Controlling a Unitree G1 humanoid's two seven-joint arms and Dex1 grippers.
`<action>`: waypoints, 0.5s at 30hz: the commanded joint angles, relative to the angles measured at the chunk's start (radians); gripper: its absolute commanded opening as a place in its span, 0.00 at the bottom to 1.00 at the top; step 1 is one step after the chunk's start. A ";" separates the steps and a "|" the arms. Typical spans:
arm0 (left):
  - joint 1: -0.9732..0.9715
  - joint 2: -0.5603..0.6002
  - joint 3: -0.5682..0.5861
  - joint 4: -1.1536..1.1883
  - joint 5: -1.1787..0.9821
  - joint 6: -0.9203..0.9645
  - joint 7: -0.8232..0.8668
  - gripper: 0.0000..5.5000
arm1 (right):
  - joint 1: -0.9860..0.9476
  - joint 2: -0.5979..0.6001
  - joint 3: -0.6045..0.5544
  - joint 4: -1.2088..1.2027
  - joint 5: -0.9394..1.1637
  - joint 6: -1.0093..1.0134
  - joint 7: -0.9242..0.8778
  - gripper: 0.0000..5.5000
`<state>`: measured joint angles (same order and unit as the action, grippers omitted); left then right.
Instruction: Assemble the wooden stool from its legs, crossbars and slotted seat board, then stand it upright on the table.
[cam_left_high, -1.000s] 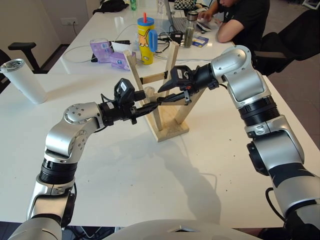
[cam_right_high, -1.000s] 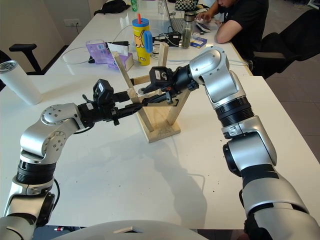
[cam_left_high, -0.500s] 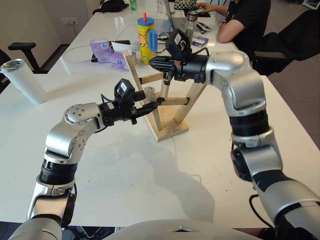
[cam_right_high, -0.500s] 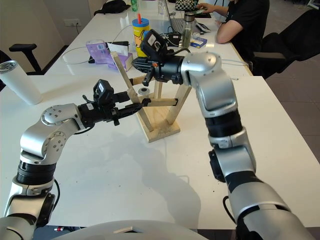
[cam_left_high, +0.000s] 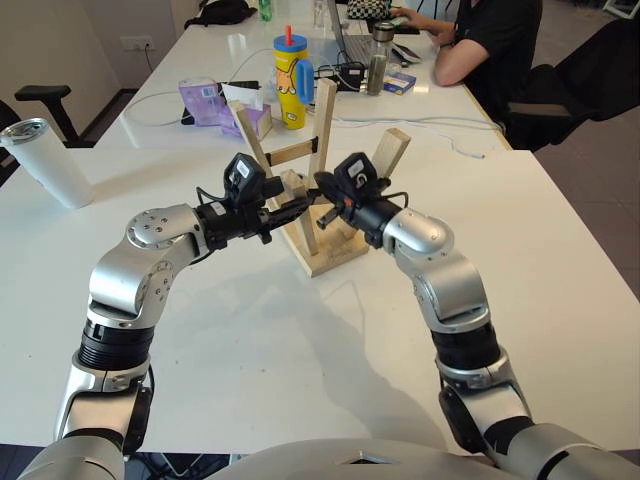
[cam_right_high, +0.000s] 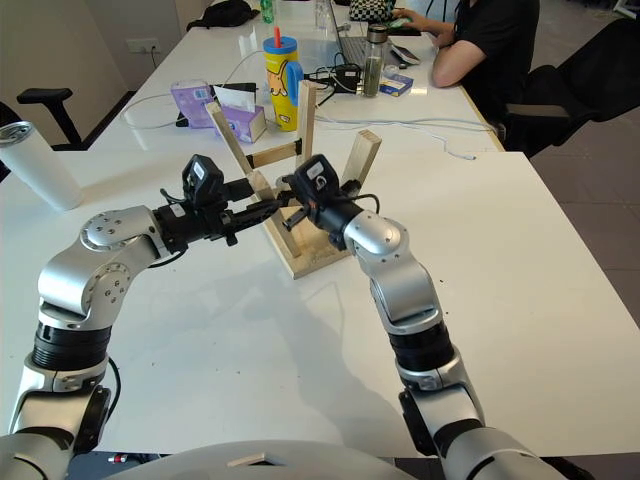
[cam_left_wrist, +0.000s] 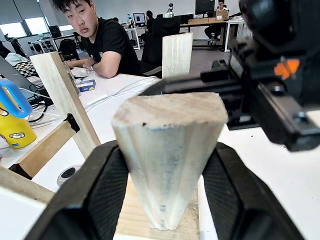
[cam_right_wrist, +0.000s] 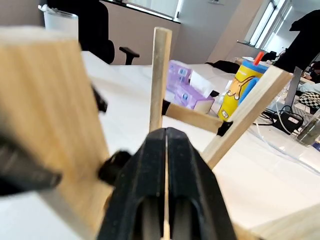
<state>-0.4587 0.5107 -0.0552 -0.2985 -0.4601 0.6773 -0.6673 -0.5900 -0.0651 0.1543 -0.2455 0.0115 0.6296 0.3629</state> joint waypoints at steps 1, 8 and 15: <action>-0.015 -0.008 0.007 -0.009 -0.004 -0.007 0.000 0.41 | -0.249 0.056 -0.154 0.031 0.069 -0.122 -0.107 0.01; -0.015 -0.007 0.007 -0.007 -0.004 -0.005 -0.007 0.41 | -0.019 -0.120 0.101 0.166 0.075 -0.158 0.159 0.01; -0.020 -0.007 0.005 -0.015 -0.010 0.003 -0.014 0.41 | 0.195 -0.509 0.657 0.524 -0.446 -0.402 0.377 0.01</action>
<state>-0.4552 0.5032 -0.0624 -0.2967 -0.4639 0.6809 -0.6809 -0.6246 -0.3455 0.4483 -0.0340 -0.1493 0.2480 0.5363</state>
